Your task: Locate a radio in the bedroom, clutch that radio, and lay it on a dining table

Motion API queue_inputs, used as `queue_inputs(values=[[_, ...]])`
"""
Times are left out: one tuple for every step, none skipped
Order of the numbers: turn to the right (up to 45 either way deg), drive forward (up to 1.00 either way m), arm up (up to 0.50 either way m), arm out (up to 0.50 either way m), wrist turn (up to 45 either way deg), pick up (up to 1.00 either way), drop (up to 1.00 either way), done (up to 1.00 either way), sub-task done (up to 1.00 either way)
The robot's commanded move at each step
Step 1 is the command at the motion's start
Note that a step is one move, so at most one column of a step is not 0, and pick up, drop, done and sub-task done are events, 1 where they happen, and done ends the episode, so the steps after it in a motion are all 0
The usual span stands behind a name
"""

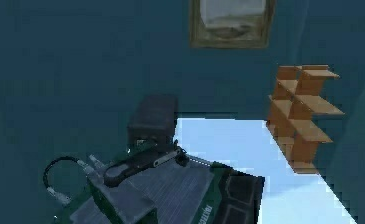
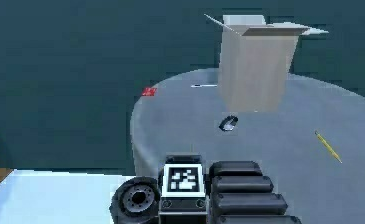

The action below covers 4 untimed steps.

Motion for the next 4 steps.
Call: queue_inputs(values=[[45.0,0.00,0.00,0.00,0.0,0.00,0.00,0.00,0.00],[45.0,0.00,0.00,0.00,0.0,0.00,0.00,0.00,0.00],[24.0,0.00,0.00,0.00,0.0,0.00,0.00,0.00,0.00],[-45.0,0.00,0.00,0.00,0.0,0.00,0.00,0.00,0.00]])
